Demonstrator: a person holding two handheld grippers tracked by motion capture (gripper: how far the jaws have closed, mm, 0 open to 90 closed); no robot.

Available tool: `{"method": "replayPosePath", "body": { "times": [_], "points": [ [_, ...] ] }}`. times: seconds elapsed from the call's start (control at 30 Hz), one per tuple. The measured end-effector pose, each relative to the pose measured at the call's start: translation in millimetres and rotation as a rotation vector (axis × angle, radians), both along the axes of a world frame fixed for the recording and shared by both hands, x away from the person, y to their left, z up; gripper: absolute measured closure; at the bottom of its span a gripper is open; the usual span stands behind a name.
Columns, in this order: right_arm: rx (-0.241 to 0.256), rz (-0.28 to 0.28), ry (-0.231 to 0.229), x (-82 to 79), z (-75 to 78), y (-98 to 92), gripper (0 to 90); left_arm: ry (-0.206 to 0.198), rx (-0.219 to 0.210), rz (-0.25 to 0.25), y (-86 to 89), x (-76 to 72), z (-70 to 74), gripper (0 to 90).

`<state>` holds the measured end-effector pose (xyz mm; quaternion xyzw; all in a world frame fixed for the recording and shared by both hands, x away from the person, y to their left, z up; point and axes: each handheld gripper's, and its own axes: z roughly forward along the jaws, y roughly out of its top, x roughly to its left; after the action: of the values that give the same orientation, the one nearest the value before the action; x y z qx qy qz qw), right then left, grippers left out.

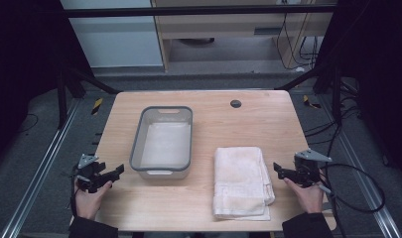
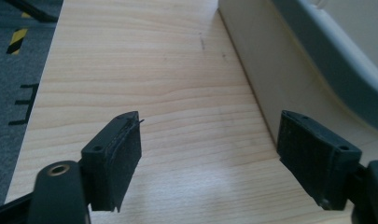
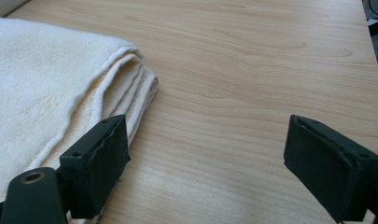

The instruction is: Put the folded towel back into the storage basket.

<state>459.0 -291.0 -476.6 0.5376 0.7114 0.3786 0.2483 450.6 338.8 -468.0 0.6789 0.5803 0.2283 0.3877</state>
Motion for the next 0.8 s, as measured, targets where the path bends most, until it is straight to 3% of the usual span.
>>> {"method": "replayPosePath", "body": {
  "times": [0.1, 0.2, 0.37, 0.53, 0.8],
  "points": [
    [-0.005, 0.0, -0.009, -1.3, 2.3, -0.3, 15.2, -0.019, 0.008, -0.009, -3.0, -3.0, 4.7, 22.9],
    [0.024, 0.001, -0.026, -3.9, 8.0, -0.8, 15.5, -0.057, -0.015, -0.021, -6.4, -8.9, 12.6, 26.1],
    [0.027, -0.003, -0.049, -5.6, 13.2, -1.6, 17.6, -0.077, -0.047, -0.037, -9.3, -12.9, 19.2, 28.4],
    [0.056, -0.005, -0.072, -8.1, 19.9, -1.2, 20.9, -0.112, -0.053, -0.057, -16.7, -17.1, 29.5, 29.3],
    [0.071, 0.004, -0.103, -10.0, 29.0, -1.0, 25.6, -0.135, -0.052, -0.074, -23.7, -21.7, 38.3, 33.4]
  ]
}}
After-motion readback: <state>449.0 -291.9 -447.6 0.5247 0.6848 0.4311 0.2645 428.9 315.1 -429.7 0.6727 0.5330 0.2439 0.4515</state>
